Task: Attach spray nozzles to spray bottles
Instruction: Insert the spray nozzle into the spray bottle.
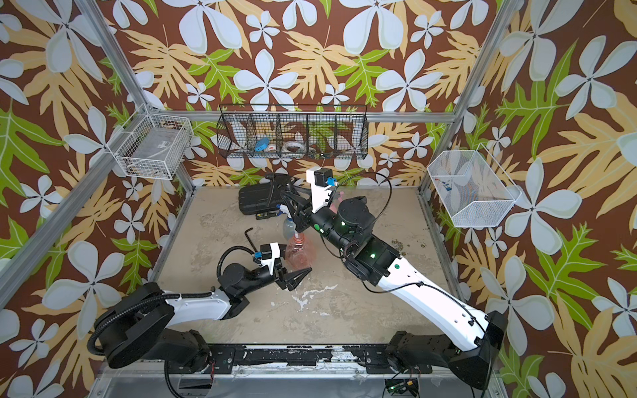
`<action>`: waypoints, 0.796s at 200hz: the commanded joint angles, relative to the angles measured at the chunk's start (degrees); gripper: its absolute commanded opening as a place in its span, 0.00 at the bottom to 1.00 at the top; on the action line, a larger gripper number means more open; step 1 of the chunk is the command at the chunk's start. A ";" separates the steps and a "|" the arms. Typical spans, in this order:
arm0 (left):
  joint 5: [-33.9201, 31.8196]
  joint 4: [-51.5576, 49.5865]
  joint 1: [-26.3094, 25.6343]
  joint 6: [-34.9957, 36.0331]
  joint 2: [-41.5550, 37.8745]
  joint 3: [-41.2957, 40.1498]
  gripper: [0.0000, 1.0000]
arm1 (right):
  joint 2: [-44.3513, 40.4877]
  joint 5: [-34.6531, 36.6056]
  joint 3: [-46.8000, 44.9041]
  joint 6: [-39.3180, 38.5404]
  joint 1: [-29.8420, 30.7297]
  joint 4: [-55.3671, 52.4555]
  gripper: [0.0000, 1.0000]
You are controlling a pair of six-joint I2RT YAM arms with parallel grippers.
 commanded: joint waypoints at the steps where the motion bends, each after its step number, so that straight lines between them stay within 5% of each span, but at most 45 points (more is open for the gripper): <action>1: 1.25 1.71 -0.03 -0.99 -0.29 0.58 0.64 | -0.74 1.00 -0.58 -1.19 0.13 2.63 0.12; 115: 0.88 -6.42 0.36 1.52 -2.85 5.64 0.63 | -6.60 6.28 -8.99 -5.75 4.33 5.66 0.13; 159: 0.97 -8.01 1.02 1.48 -2.80 7.49 0.62 | -9.29 11.49 -11.94 -7.08 7.30 4.87 0.21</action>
